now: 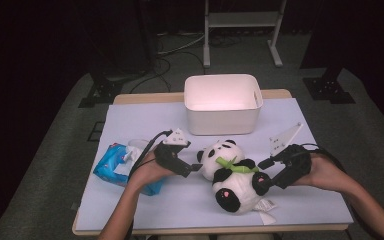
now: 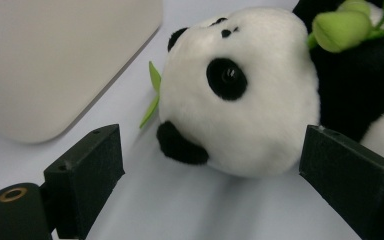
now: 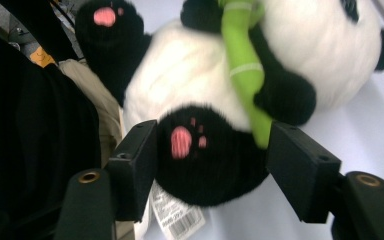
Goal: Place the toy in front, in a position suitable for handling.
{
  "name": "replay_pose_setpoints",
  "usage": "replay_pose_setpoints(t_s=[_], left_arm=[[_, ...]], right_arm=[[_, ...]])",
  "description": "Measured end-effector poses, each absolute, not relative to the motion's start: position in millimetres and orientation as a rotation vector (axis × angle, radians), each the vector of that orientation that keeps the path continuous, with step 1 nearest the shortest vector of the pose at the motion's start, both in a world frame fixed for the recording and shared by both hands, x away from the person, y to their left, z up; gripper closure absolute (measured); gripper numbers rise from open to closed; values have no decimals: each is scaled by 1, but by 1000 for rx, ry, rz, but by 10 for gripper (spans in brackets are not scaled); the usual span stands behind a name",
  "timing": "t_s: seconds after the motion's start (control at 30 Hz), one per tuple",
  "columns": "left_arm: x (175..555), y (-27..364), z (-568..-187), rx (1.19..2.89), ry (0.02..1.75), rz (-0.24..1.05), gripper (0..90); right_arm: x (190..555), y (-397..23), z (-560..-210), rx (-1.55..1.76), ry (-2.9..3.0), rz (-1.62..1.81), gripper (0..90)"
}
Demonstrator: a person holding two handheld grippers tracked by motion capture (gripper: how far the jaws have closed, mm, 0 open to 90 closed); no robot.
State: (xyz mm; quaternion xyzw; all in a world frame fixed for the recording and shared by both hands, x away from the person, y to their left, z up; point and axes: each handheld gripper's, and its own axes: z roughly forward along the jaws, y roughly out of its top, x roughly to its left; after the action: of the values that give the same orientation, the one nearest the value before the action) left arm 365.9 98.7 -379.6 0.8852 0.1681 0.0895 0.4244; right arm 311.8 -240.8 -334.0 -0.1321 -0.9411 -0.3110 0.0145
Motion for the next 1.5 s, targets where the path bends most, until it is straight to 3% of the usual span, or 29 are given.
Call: replay_pose_setpoints(t_s=[0.43, 0.63, 0.77, 0.87, 1.5], left_arm=[[399, 69, -381, 2253, 410, 99, 79], [400, 66, -383, 2260, 412, 35, 82], [391, 60, -386, 2304, 327, -50, 130], [381, 54, -392, 2393, 247, -13, 121], [329, 64, -391, 2466, 257, 59, 132]], right_arm=[[304, -252, -374, -490, -2894, -899, 329], [309, -257, -382, -535, -2859, -949, 380], [313, -260, -382, -560, -2868, -944, 407], [318, -264, -379, -594, -2873, -960, 418], [365, -284, -377, -721, -2893, -991, 432]])
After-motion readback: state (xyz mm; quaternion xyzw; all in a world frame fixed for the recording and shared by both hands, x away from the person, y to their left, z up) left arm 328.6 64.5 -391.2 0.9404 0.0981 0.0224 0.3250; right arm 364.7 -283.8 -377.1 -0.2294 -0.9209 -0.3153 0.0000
